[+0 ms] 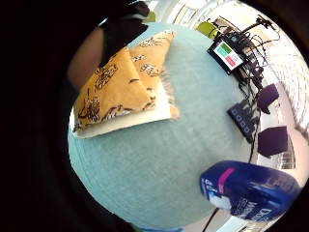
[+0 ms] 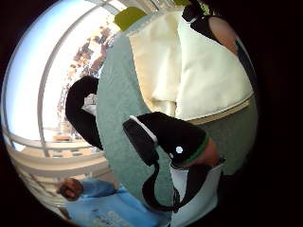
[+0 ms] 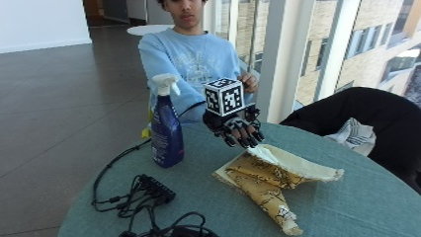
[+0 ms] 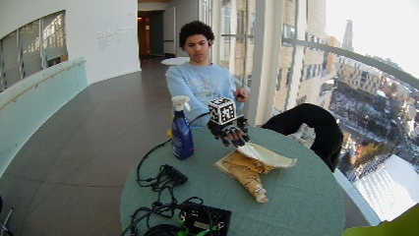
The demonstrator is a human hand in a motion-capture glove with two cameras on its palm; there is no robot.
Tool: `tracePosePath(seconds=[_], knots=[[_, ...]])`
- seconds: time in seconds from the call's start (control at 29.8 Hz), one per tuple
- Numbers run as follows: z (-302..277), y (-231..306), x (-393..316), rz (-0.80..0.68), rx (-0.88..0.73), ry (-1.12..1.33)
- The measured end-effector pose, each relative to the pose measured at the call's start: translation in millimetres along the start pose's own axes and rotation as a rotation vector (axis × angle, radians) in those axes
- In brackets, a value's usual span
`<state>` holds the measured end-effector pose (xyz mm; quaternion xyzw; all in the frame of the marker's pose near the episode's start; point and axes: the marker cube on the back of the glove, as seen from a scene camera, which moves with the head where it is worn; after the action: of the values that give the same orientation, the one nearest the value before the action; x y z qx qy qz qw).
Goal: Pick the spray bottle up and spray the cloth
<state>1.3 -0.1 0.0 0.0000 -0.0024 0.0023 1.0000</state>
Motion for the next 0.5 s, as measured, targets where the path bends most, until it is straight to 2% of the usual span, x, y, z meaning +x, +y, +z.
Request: tracePosePath(seconds=[0.5], knots=[[-5.9,1.4,3.2,0.007,0.005,-0.007]])
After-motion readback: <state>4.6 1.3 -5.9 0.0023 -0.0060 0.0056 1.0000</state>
